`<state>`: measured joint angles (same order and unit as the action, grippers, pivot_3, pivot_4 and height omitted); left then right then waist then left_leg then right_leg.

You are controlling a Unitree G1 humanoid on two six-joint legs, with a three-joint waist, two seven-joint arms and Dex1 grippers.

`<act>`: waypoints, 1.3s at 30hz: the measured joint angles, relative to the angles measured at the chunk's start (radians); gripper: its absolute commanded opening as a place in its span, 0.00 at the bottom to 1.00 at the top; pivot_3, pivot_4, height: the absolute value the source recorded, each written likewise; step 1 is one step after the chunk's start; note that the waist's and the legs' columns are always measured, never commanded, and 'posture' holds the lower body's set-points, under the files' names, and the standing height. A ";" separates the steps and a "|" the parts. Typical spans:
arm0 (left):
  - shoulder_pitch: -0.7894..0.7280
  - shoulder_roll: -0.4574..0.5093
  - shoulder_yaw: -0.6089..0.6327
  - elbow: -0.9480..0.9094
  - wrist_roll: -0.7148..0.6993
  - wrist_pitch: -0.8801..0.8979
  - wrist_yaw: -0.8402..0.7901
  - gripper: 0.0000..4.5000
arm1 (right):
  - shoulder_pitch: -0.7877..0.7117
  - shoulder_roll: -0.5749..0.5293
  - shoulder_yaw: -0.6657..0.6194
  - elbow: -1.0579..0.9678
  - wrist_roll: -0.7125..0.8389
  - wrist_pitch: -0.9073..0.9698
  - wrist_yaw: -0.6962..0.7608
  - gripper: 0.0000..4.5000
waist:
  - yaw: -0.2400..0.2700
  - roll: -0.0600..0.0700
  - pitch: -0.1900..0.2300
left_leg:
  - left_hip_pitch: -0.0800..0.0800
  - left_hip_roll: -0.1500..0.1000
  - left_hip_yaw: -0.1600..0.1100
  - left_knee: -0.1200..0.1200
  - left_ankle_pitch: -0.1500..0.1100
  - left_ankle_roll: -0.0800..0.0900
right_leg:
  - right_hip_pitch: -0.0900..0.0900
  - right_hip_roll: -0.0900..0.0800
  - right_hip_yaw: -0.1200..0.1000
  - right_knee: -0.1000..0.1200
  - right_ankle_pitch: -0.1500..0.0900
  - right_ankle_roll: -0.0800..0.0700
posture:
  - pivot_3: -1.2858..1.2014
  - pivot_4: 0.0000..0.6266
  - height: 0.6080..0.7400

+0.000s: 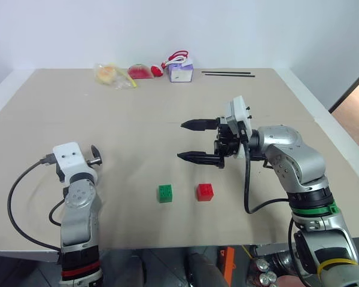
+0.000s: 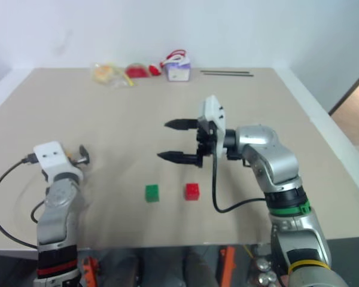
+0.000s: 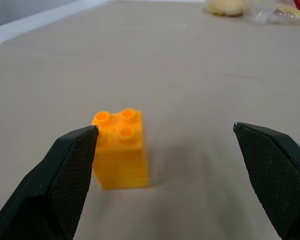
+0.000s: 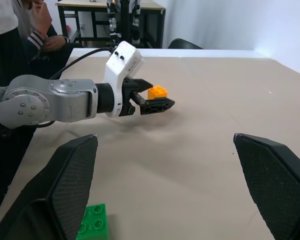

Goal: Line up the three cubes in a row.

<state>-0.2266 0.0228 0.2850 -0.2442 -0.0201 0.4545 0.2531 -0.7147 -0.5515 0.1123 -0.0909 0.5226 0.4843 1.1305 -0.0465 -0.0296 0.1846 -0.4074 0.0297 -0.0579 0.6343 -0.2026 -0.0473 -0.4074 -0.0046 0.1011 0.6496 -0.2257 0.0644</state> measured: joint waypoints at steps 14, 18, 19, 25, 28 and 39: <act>-0.008 0.015 0.017 0.031 -0.027 -0.014 -0.006 1.00 | 0.010 -0.001 0.000 -0.001 -0.006 0.003 0.000 1.00 | 0.000 0.000 0.000 | 0.000 0.000 0.000 0.000 0.000 0.000 | 0.000 0.000 0.000 0.000 0.000 0.000 | 0.52 0.24 1.00; -0.007 0.021 0.019 0.031 -0.031 -0.014 -0.007 1.00 | 0.011 -0.001 0.000 -0.002 -0.006 0.004 -0.001 1.00 | 0.000 0.000 0.000 | 0.000 0.000 0.000 0.000 0.000 0.000 | 0.000 0.000 0.000 0.000 0.000 0.000 | 0.52 0.24 1.00; -0.007 0.025 0.023 0.031 -0.032 -0.014 -0.010 1.00 | 0.011 -0.001 0.000 -0.002 -0.006 0.006 -0.001 1.00 | 0.000 0.000 0.000 | 0.000 0.000 0.000 0.000 0.000 0.000 | 0.000 0.000 0.000 0.000 0.000 0.000 | 0.52 0.24 1.00; -0.016 0.070 0.035 0.094 -0.053 -0.015 -0.050 1.00 | 0.012 0.000 0.000 -0.003 -0.006 0.007 -0.001 1.00 | 0.000 0.000 0.000 | 0.000 0.000 0.000 0.000 0.000 0.000 | 0.000 0.000 0.000 0.000 0.000 0.000 | 0.52 0.24 1.00; -0.030 0.090 0.038 0.140 -0.062 -0.019 -0.075 1.00 | 0.015 0.000 0.000 -0.004 -0.006 0.007 -0.001 1.00 | 0.000 0.000 0.000 | 0.000 0.000 0.000 0.000 0.000 0.000 | 0.000 0.000 0.000 0.000 0.000 0.000 | 0.52 0.24 1.00; -0.043 0.097 0.037 0.182 -0.068 -0.041 -0.079 0.73 | 0.031 0.000 0.000 -0.015 -0.006 0.010 -0.006 1.00 | 0.000 0.000 0.000 | 0.000 0.000 0.000 0.000 0.000 0.000 | 0.000 0.000 0.000 0.000 0.000 0.000 | 0.52 0.24 1.00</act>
<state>-0.2698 0.1199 0.3222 -0.0625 -0.0880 0.4133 0.1742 -0.6836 -0.5517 0.1125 -0.1054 0.5165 0.4946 1.1247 -0.0467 -0.0296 0.1846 -0.4076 0.0298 -0.0580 0.6339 -0.2027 -0.0474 -0.4079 -0.0047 0.1009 0.6496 -0.2259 0.0643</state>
